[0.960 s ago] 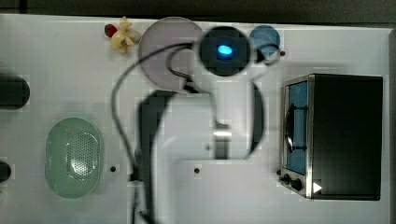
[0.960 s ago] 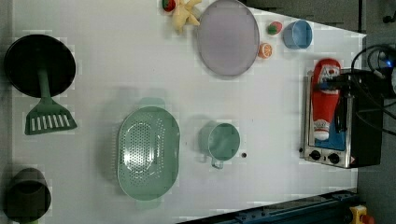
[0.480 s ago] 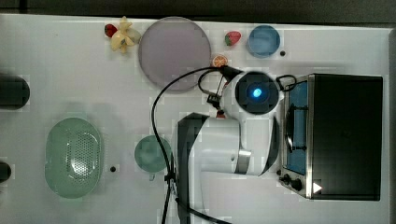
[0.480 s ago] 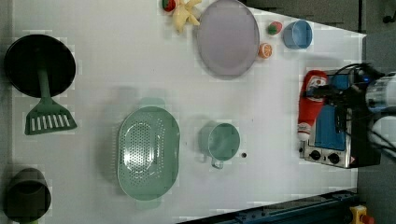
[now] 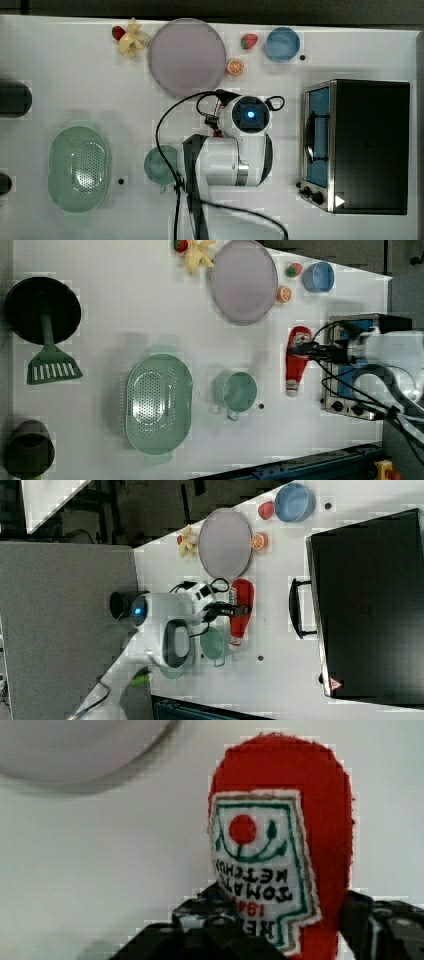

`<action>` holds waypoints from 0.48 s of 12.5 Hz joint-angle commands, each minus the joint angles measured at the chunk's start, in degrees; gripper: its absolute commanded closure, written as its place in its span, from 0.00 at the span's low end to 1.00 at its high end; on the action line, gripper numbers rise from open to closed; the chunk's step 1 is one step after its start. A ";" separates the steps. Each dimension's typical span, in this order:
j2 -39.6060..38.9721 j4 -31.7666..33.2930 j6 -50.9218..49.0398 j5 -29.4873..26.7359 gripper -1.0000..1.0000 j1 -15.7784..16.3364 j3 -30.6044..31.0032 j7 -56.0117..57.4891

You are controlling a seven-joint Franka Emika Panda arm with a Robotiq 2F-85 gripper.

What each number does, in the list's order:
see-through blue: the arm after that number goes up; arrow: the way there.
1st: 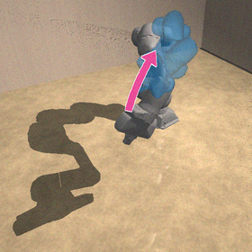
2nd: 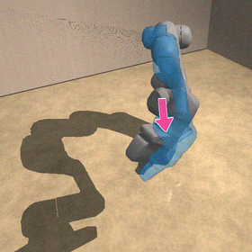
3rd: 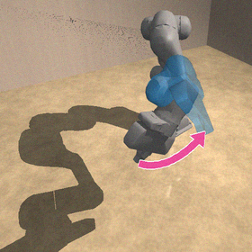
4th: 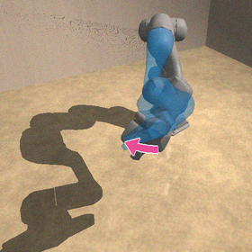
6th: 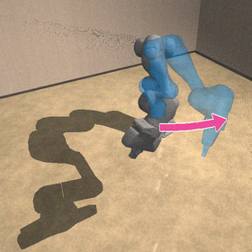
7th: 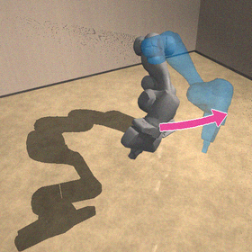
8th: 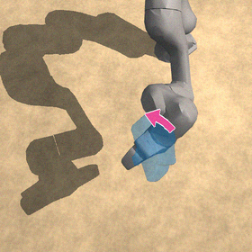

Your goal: Pick ketchup from strainer and place it on the table

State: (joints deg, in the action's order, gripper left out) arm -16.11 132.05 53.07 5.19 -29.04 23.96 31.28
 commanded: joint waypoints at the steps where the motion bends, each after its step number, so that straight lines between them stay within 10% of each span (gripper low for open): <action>1: -3.29 -0.22 1.86 -0.41 0.44 -0.17 0.03 1.12; 3: -5.06 -0.16 1.87 -0.29 0.40 -0.18 -0.51 1.05; 6: -5.44 -0.28 1.75 -0.27 0.10 -0.14 -0.76 0.98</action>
State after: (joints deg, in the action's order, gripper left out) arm -23.86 133.62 54.33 4.88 -29.12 23.44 31.28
